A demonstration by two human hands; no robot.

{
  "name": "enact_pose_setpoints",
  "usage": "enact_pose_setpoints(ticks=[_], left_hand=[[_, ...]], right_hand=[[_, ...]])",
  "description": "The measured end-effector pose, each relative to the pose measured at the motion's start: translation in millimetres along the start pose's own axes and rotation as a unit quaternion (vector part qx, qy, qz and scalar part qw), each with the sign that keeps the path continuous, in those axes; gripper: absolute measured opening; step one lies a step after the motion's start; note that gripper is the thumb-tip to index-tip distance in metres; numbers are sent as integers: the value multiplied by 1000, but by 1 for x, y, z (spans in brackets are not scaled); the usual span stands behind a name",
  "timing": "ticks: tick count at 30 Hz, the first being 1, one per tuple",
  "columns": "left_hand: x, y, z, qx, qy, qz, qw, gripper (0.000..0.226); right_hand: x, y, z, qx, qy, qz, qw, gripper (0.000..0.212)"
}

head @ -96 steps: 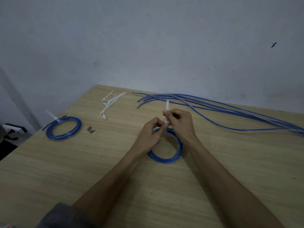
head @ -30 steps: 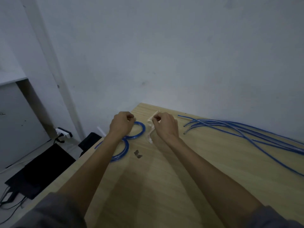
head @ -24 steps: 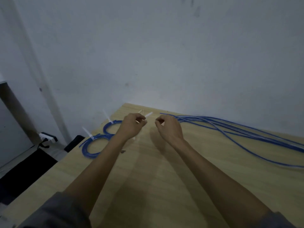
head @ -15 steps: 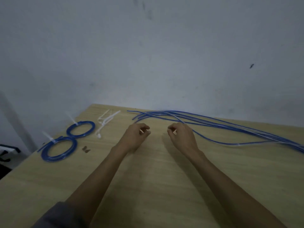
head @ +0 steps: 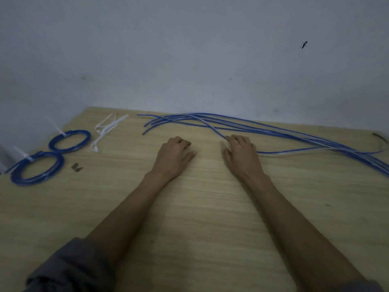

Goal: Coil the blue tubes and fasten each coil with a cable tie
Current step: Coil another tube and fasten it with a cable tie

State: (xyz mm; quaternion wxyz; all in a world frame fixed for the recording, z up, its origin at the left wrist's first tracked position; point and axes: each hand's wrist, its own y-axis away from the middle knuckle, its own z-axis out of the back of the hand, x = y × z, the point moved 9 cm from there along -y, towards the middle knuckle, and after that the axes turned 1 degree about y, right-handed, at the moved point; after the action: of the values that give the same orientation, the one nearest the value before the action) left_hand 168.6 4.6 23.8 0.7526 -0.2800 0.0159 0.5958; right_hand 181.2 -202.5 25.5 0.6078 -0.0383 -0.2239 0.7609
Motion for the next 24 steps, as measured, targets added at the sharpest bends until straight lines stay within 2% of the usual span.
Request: enact_pose_setpoints(ticks=[3,8,14,19,24], left_hand=[[0,-1,-3,4,-5,-9,1000,43],[0,-2,-4,6,-2,-7,1000,47],[-2,-2,0,-10,21,-8,1000,56],[-17,-4,2,-7,9,-52,999,60],[-35,-18,7,-14,15,-59,998,56]], right_hand=[[-8,-1,-13,67,-30,-26,997,47],[-1,-4,0,40,-50,-22,998,38],[6,-9,10,117,51,-23,992,22],[2,-8,24,160,1,-79,984,21],[10,-12,48,117,-65,-88,987,25]])
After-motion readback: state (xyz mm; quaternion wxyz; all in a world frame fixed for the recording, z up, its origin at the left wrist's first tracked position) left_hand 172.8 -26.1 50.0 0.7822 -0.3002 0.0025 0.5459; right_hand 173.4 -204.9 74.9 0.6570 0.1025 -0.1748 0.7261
